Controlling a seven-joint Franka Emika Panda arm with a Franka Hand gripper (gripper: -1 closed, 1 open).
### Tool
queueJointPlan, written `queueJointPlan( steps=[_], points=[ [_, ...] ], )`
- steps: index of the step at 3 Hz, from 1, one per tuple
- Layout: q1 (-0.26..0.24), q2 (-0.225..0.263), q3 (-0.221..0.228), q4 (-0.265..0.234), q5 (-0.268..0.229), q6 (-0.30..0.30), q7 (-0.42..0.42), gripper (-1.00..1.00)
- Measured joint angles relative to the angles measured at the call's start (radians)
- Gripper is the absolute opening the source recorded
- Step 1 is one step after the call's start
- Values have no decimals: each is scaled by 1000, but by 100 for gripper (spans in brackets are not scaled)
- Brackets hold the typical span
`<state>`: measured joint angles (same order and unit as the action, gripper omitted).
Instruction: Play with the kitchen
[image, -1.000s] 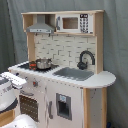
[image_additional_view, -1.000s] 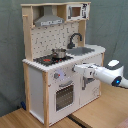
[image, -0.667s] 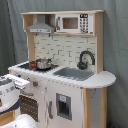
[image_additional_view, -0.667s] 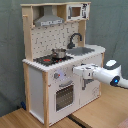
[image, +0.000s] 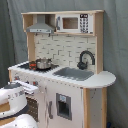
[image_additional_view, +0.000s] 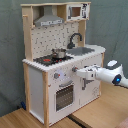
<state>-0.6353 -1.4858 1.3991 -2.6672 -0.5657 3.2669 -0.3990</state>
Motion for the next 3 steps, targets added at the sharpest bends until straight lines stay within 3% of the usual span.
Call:
queueJointPlan(
  steps=[1,2,3],
  points=[
    [-71,0,2,-5,0,73,-21,100],
    [-120,-1,43,73,0,85,-45,100],
    [-192,0,48,139,10,95,-27,100]
  ],
)
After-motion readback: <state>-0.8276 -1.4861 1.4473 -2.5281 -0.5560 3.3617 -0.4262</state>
